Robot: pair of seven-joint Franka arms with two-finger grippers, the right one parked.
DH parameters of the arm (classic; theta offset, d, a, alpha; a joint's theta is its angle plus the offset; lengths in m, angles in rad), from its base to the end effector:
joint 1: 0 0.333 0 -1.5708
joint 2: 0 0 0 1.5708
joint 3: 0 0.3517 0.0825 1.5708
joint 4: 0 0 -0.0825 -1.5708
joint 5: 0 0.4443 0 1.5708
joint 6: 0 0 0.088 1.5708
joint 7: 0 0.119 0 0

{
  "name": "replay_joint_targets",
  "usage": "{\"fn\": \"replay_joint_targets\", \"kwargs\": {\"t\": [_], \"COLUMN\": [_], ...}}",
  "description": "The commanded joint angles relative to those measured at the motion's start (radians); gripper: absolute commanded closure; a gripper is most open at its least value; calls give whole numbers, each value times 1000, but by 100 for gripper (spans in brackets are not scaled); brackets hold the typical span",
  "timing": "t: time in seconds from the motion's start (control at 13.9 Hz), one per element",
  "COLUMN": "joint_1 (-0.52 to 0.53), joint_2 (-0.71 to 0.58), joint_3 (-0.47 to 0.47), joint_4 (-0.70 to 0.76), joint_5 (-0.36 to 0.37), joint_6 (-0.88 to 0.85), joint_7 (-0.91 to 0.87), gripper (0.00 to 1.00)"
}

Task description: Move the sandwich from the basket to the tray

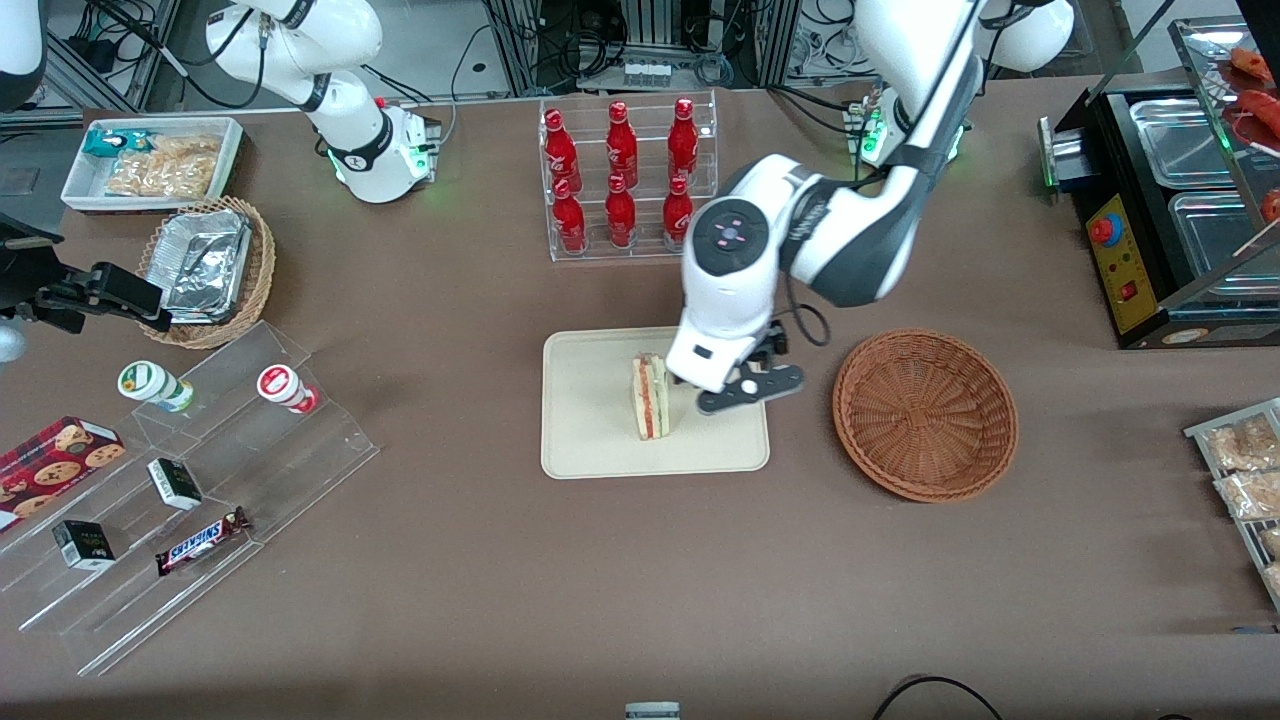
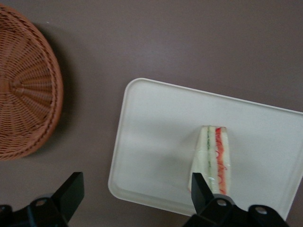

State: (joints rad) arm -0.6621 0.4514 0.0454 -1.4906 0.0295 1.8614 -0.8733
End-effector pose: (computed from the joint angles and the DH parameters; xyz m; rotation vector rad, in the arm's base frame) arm 0.6104 -0.4354 0.4039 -3.0292 -0.3703 0.0404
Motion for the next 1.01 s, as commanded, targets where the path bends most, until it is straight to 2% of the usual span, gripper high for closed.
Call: {"fn": "replay_joint_targets", "kwargs": {"t": [0.0, 0.36, 0.58, 0.65, 0.79, 0.94], "joint_1": [80, 243, 329, 411, 612, 699], "joint_2": [-81, -293, -387, -414, -456, -461], "joint_3": [-10, -10, -10, -40, -183, -208], "joint_4": [-83, -284, -297, -295, -277, -223], "joint_5": [-36, -37, -37, -36, -37, -36], "joint_6": [-34, -56, -184, -224, -306, -376], "joint_7": [100, 373, 531, 595, 719, 807], "gripper": [0, 0, 0, 0, 0, 0]}}
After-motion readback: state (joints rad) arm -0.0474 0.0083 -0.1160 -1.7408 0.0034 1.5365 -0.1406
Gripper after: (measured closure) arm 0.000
